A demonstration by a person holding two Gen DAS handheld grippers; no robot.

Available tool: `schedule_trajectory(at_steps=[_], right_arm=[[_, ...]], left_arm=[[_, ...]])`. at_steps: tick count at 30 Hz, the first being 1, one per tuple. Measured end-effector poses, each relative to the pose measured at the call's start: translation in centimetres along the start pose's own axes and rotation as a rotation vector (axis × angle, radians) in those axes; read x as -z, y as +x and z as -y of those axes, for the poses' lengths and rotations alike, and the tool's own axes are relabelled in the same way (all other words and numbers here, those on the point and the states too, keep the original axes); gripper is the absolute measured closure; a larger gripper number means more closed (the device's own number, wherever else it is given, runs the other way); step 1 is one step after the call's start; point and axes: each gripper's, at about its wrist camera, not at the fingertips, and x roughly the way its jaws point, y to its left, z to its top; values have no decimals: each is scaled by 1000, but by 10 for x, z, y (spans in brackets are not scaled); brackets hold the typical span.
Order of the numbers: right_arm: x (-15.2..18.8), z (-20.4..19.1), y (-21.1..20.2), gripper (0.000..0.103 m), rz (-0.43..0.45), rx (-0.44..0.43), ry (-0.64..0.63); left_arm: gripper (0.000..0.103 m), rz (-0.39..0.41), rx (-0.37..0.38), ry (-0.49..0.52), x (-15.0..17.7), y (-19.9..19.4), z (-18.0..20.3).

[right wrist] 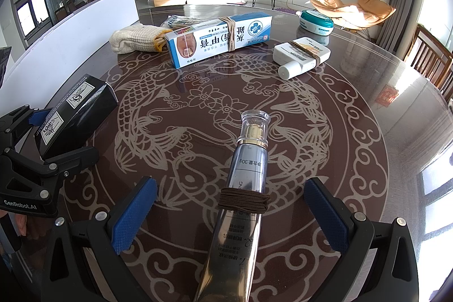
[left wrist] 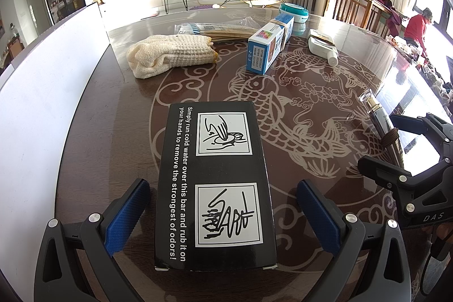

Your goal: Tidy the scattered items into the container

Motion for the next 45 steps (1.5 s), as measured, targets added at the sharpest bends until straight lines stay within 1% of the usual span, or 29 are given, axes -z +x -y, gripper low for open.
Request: schedule_trajectory(at_steps=[27,29,31,33,36,38,39,40,41,42,44,45], right_arm=[[0,0,0,0,0,0,0],[0,0,0,0,0,0,0],[0,1,0,0,0,-3,2],[0,1,0,0,0,-3,2],[0,1,0,0,-3,-9,-10],[-3,3,0,0,-49,-49,-57],[-4,8,0,0,-69,-72,-59],[-4,15,-3,0,-80,-94,-40],[-4,24,-6,0,-85,-113,-8],[-4,33,-9,0,-87,-127,24],[-6,41,-14,1,-94,-133,58],[-6,40,-16,1,-97,-143,59]], left_arm=[[0,-2,-1,-4,2,0,0],[0,-35,24,32,0,0,-2],[0,-98,55,80,-6,3,-4],[0,-132,56,79,-10,4,-8],[0,-141,69,53,-8,2,-13],[0,-129,85,37,-7,-3,-15],[0,-116,93,30,-7,-7,-15],[12,-102,99,24,-7,-10,-15],[21,-94,99,18,-8,-12,-15],[35,-93,94,12,-8,-12,-14],[42,-82,72,-2,-6,-12,-13],[42,-72,66,-8,-5,-13,-13]])
